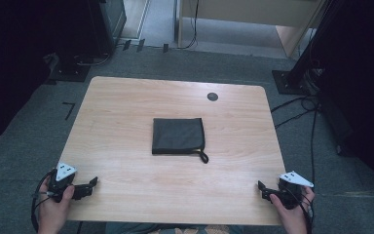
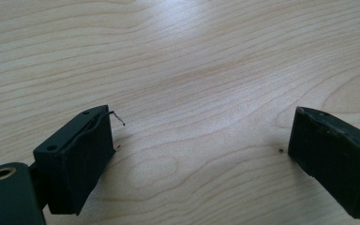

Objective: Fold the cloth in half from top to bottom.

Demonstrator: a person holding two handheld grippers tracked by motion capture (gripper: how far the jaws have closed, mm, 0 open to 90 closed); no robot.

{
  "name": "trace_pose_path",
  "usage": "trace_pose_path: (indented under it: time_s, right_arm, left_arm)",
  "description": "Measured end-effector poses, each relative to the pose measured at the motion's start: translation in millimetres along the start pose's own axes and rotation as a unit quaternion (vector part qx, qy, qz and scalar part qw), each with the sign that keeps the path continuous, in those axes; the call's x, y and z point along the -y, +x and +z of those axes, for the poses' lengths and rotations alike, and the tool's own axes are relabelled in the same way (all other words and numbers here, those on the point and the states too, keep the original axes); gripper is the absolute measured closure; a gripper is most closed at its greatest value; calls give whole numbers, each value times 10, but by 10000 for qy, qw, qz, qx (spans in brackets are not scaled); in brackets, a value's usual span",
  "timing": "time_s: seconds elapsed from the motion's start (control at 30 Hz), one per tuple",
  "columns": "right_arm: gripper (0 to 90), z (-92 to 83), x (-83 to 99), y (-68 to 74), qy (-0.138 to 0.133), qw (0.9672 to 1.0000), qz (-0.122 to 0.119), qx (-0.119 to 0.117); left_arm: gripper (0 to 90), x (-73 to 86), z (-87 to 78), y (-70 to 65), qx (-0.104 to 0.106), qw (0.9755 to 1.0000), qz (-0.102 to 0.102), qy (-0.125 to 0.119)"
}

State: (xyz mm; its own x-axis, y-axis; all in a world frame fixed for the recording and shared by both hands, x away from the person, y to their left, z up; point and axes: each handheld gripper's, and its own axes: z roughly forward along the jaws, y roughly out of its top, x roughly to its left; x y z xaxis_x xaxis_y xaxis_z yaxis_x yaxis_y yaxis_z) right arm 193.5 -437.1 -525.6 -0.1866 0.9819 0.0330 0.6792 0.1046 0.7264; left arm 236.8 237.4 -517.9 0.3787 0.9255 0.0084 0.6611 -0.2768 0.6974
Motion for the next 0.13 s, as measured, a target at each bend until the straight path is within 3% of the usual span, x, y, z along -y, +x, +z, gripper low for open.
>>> trace_pose_path:
  time_s: [0.13]
  right_arm:
    - [90, 3, -2, -3, 0, 10000, -8, 8]
  left_arm:
    - [65, -5, 7, 3, -3, 10000, 5, -8]
